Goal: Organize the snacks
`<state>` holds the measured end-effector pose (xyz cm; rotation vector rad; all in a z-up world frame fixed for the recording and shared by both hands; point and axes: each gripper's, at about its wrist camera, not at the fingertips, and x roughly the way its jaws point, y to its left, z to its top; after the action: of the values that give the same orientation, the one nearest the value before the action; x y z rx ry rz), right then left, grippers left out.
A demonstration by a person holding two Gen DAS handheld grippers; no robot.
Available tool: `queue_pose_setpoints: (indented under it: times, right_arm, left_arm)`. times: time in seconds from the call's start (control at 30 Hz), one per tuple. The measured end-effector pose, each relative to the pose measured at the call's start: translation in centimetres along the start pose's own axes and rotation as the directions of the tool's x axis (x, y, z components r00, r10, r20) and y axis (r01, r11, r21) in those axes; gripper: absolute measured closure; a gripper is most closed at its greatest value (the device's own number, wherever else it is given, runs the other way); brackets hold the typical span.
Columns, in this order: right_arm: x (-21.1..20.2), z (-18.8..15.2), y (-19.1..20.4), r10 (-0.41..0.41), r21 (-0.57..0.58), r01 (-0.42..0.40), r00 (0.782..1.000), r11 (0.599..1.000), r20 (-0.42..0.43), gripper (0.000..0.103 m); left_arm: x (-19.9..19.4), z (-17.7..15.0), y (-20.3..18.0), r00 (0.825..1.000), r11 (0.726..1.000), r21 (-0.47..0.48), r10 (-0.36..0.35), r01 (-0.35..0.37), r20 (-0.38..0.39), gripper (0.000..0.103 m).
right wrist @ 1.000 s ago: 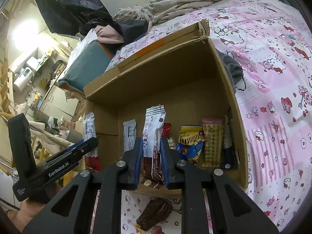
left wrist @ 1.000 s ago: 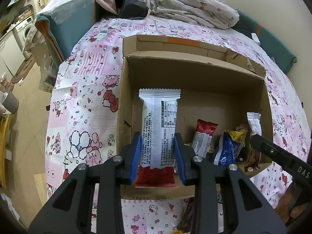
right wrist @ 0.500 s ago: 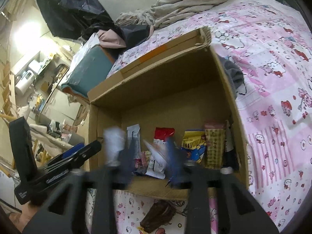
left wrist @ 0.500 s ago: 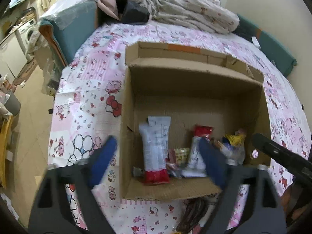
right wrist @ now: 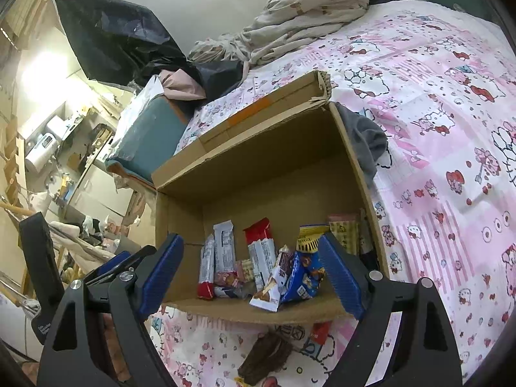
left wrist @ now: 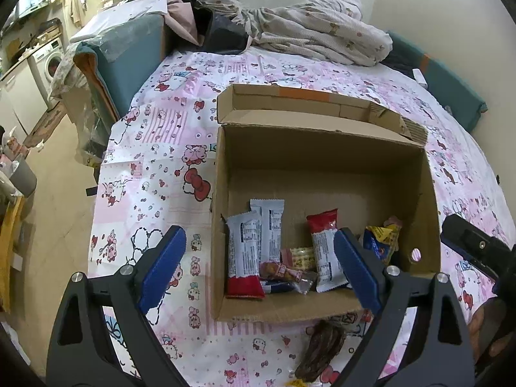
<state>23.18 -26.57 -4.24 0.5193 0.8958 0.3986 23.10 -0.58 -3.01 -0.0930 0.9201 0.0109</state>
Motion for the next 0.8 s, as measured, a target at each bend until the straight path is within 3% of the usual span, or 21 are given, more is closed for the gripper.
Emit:
queue_pose_setpoints:
  times: [0.53, 0.8]
  right_arm:
    - [-3.1, -4.3, -1.4, 0.002, 0.111, 0.008, 0.995, 0.994, -0.098, 0.014]
    - [-3.6, -6.9, -2.4, -0.053, 0.151, 0.077, 0.986, 0.986, -0.158, 0.014]
  left_arm:
    - [-1.5, -4.9, -0.6, 0.993, 0.999, 0.016, -0.037, 0.039, -0.109, 0.012]
    - [-0.6, -7.2, -1.3, 0.979, 0.996, 0.058, -0.052, 0.064, -0.197, 0.012]
